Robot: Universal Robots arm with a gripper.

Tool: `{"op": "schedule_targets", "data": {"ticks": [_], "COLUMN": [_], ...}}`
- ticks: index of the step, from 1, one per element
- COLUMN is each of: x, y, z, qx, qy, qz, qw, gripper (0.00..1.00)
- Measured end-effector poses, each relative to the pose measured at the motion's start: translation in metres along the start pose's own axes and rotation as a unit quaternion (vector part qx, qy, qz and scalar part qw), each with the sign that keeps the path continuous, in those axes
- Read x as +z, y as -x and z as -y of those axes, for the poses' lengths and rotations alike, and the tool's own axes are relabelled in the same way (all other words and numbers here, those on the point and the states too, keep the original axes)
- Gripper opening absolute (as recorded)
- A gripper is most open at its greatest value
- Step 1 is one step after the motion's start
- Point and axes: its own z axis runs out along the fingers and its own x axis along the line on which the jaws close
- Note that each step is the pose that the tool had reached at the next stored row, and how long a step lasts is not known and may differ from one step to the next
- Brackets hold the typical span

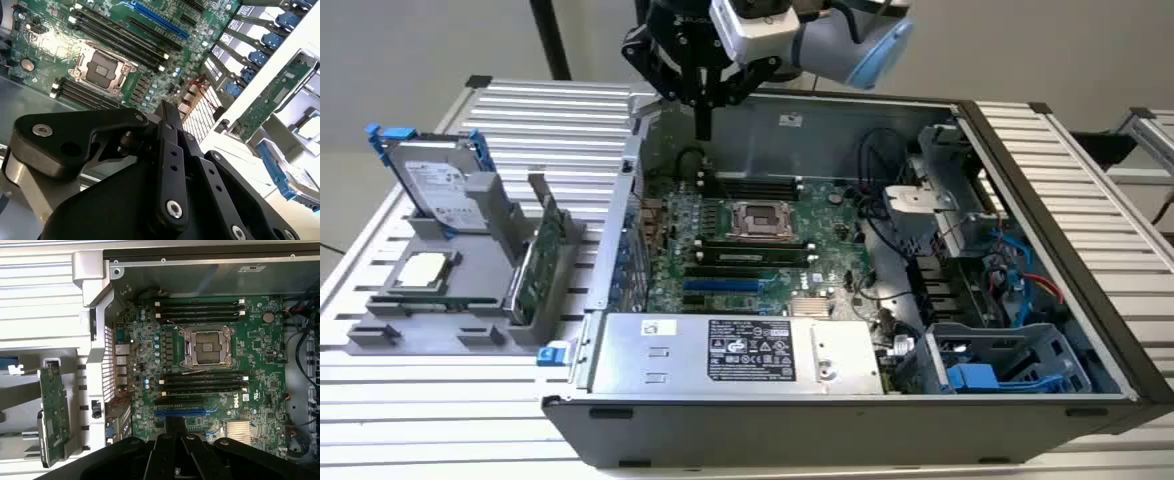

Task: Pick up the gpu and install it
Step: 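Reach for the gpu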

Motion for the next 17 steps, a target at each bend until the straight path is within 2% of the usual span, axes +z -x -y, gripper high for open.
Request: {"op": "schedule_targets", "data": {"ticks": [6, 17], "x": [0.0000, -0.0002], "y": [-0.0005, -0.0093], "z": [0.0000, 0.0006], "qx": [0.000, 0.000], "qy": [-0.0006, -0.0006], "qz": [0.0001, 0.0001], "qw": [1.0000, 1.0000], "gripper": [0.00, 0.00]}}
